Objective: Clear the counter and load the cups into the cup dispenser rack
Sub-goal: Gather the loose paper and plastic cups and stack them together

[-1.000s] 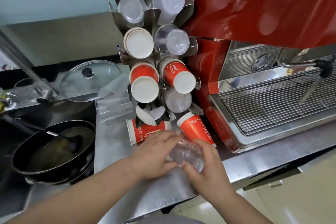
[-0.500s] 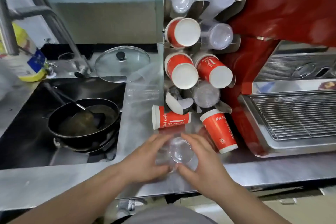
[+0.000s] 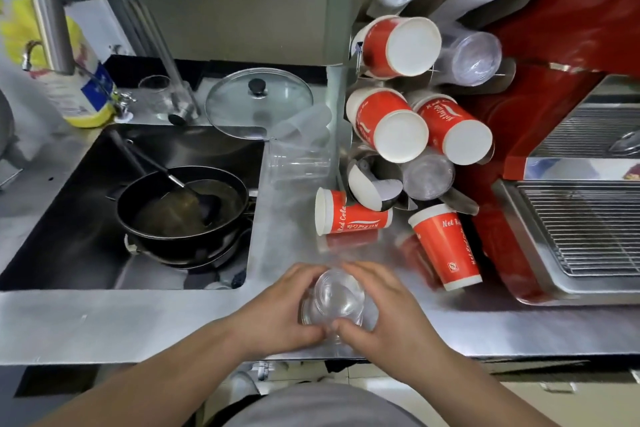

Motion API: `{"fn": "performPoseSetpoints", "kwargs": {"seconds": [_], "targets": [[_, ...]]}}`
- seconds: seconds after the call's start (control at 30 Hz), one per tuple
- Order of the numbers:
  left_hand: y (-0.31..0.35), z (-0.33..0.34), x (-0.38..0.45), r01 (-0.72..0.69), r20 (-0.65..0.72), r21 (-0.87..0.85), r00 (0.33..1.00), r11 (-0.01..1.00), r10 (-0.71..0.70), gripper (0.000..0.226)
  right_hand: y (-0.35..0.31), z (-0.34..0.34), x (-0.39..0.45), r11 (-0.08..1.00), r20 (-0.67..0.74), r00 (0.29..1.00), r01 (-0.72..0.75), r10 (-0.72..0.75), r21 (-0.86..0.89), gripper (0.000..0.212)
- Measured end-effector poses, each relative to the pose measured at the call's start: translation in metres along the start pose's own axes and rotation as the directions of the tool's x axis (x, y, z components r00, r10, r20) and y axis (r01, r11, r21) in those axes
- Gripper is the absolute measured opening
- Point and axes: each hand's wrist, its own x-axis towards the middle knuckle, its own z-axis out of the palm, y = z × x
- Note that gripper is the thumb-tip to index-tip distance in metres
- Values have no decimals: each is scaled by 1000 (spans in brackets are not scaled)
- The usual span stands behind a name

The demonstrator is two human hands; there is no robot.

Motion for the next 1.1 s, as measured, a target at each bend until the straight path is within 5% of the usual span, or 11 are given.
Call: {"fn": "performPoseSetpoints", "kwargs": {"seconds": [0.2, 0.37, 0.6, 0.8, 1.1], "targets": [[-3, -9, 5, -38, 90, 25, 995, 999, 35, 77, -2, -6, 1, 998, 35, 999, -40, 38, 55, 66], [-11, -39, 19, -84, 228, 216, 973, 973, 34, 95, 9, -16, 2, 968, -20, 987, -151, 158, 200, 51], [-15, -73, 67, -54, 89, 377, 996, 924, 22, 90, 49, -33, 39, 908, -124, 918, -341, 378, 243, 39], [-4, -63, 111, 30, -15, 410, 1000, 912, -26, 97, 73, -24, 77, 751, -90, 823, -460, 561, 473, 20], [-2, -58, 129, -4, 23, 450, 1000, 893, -7, 85, 82, -16, 91, 770, -107, 816, -481, 568, 419, 16]]}}
